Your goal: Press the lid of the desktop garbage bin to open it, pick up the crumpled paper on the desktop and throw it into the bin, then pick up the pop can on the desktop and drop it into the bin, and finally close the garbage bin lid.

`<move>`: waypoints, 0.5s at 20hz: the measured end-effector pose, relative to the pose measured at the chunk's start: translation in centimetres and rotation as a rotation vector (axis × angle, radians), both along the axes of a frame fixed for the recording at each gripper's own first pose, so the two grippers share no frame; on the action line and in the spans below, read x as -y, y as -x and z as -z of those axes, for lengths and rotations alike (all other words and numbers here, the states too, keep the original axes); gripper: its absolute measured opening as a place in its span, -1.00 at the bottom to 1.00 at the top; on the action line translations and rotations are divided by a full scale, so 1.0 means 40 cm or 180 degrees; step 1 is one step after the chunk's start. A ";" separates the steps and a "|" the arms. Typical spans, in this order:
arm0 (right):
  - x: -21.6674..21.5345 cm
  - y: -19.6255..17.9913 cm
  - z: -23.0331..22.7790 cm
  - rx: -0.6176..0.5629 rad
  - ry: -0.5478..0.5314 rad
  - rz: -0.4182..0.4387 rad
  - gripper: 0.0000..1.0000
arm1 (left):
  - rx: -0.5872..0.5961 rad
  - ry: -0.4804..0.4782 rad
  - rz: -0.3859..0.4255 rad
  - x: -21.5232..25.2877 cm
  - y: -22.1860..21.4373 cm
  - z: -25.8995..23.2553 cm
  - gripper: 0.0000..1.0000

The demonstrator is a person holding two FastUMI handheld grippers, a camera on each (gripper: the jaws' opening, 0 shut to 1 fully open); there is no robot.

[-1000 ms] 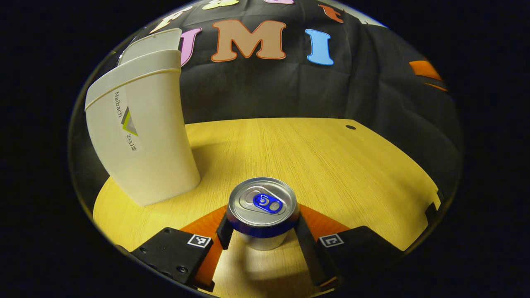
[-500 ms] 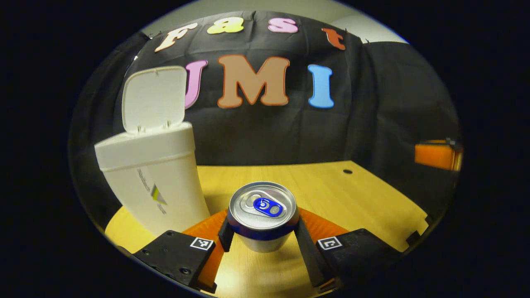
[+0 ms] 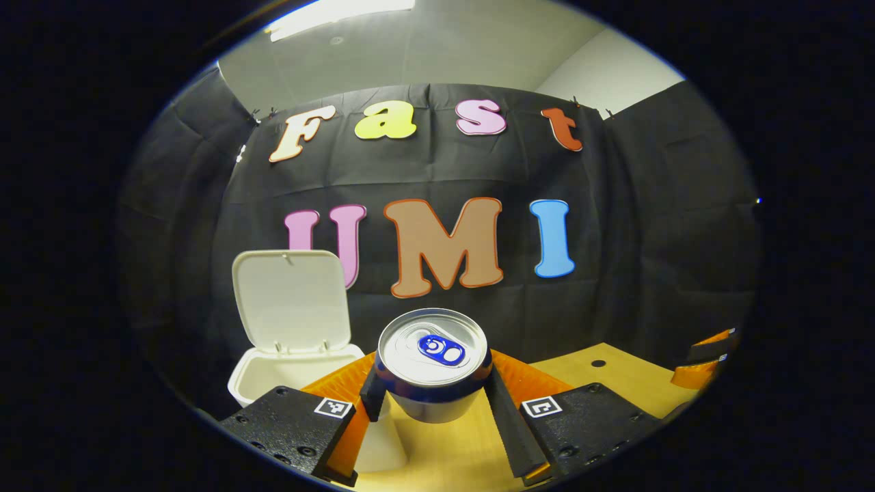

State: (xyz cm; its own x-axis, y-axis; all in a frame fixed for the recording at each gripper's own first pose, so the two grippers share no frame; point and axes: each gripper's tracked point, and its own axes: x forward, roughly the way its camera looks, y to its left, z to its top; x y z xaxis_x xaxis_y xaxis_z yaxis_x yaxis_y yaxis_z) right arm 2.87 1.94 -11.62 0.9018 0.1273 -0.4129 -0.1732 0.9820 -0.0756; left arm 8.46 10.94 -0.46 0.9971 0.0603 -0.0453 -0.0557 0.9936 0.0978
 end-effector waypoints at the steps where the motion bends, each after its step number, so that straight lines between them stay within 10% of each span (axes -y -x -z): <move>1: 0.002 0.004 0.003 0.0000 0.0003 0.0008 0.59 | 0.0006 -0.0029 -0.0092 -0.038 -0.016 -0.007 0.48; 10: -0.014 0.016 0.029 -0.0093 0.0013 0.0049 0.59 | -0.0442 -0.0006 -0.0773 -0.323 -0.116 0.117 0.51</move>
